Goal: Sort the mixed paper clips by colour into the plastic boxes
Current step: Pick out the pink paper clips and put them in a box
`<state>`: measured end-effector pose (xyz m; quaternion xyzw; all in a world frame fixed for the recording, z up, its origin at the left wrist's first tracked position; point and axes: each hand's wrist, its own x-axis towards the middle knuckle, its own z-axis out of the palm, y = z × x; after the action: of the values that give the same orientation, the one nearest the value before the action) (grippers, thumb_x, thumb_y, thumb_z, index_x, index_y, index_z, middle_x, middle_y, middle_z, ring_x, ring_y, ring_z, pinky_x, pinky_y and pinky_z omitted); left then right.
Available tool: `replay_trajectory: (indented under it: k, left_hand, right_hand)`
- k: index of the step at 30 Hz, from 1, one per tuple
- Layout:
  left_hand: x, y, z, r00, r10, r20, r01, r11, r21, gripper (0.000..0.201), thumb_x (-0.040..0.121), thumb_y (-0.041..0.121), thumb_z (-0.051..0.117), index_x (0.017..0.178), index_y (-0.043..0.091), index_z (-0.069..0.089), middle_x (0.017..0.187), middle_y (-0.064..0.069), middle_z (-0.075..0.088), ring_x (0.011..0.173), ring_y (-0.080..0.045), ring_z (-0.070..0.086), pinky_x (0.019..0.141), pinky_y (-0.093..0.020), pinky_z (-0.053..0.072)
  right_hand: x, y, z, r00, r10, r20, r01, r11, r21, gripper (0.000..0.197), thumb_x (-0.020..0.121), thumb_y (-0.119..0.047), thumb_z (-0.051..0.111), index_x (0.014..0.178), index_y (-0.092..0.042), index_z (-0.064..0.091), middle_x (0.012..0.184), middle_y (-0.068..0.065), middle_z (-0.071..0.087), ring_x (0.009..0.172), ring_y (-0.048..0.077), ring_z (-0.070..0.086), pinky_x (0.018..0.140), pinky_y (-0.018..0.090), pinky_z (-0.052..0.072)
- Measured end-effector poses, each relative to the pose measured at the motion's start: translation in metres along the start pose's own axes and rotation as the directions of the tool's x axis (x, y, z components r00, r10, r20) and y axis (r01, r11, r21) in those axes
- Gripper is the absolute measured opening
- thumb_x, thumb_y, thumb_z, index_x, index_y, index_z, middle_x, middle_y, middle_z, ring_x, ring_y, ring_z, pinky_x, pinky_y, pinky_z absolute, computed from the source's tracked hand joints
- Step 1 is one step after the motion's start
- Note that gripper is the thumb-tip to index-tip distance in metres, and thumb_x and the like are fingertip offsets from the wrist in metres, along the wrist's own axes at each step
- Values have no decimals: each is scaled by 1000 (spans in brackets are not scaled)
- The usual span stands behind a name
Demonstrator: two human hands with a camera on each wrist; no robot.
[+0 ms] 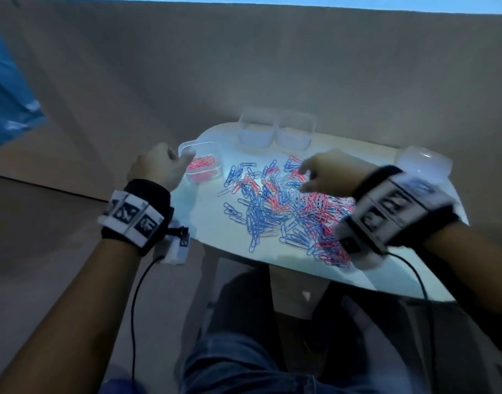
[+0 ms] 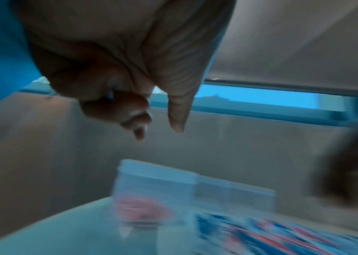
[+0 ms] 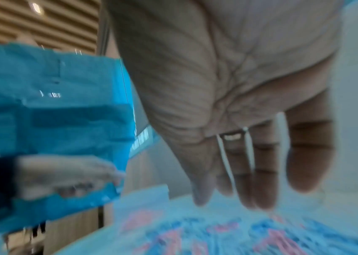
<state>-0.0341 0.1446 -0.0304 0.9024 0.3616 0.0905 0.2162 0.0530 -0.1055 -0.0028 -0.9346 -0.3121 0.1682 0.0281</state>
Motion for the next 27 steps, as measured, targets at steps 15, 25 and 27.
replay_trajectory:
  k: [15, 25, 27]
  left_hand:
    - [-68, 38, 60, 671, 399, 625, -554, 830, 66, 61, 93, 55, 39, 141, 18, 38, 150, -6, 30, 138, -27, 24, 109, -43, 29]
    - [-31, 45, 58, 876, 310, 370, -378, 917, 127, 27, 87, 12, 55, 113, 6, 53, 115, -17, 55, 107, -31, 53, 82, -31, 40]
    - [-30, 45, 61, 869, 320, 377, -383, 918, 104, 21, 85, 9, 56, 107, 5, 57, 110, -16, 61, 104, -30, 55, 80, -30, 41]
  right_hand:
    - [63, 7, 26, 979, -155, 130, 173, 975, -143, 38, 94, -27, 52, 130, -15, 53, 136, 8, 50, 124, 26, 48, 105, 36, 37]
    - [76, 6, 18, 996, -52, 72, 61, 992, -115, 7, 75, -12, 72, 78, -10, 66, 85, 9, 64, 81, 24, 59, 67, 27, 45]
    - [74, 19, 17, 994, -1, 105, -5, 998, 61, 25, 71, -15, 77, 60, -18, 55, 66, 3, 58, 69, 21, 53, 61, 26, 41]
